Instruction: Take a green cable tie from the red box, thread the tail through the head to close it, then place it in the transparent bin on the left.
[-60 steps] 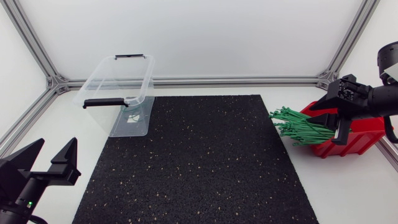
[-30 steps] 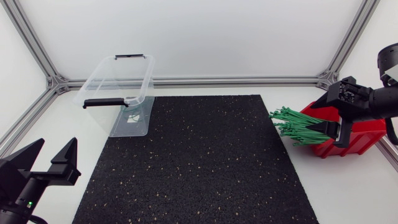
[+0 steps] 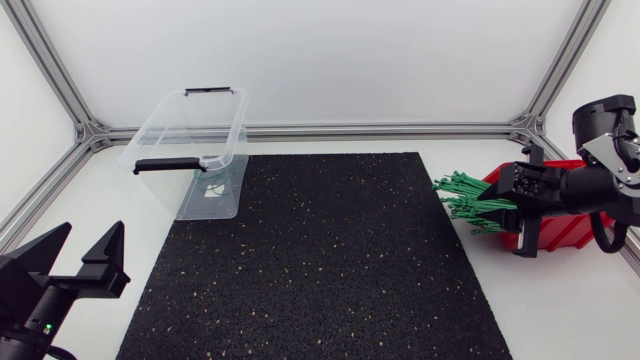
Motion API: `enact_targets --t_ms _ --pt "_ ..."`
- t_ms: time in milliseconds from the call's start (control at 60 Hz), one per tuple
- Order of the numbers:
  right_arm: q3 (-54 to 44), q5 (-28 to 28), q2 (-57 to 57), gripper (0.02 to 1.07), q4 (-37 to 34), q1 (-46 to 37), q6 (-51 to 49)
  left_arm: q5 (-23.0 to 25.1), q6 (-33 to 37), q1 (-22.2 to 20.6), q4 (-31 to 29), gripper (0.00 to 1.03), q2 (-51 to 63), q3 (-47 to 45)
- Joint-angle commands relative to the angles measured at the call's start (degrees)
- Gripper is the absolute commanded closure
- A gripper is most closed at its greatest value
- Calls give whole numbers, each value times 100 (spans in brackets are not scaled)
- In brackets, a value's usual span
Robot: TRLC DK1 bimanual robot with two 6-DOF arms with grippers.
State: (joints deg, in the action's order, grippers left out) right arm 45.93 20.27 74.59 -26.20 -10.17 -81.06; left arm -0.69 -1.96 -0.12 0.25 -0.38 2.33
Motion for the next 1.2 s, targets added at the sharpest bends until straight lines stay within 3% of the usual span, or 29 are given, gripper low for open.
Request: enact_targets --t_ms 0,317,433,600,667,783,1183 --pt "-172 -41 91 71 150 51 -86 16 -121 -14 -148 4 -23 -215" --pt "-313 -58 135 71 194 51 -86 16 -121 -14 -148 4 -23 -215" --pt "-585 -138 144 71 624 95 -59 16 -121 -14 -148 4 -23 -215" --pt "-621 -155 91 71 712 130 -24 16 -130 -14 -148 4 -14 -215" --pt "-621 -155 38 80 712 165 2 16 -121 -23 -148 4 -14 -215" --pt "-647 -164 -67 86 712 191 20 16 -121 -23 -148 4 -14 -215" --pt "-533 -261 -190 96 211 191 -121 16 -121 -32 -148 4 -14 -215"
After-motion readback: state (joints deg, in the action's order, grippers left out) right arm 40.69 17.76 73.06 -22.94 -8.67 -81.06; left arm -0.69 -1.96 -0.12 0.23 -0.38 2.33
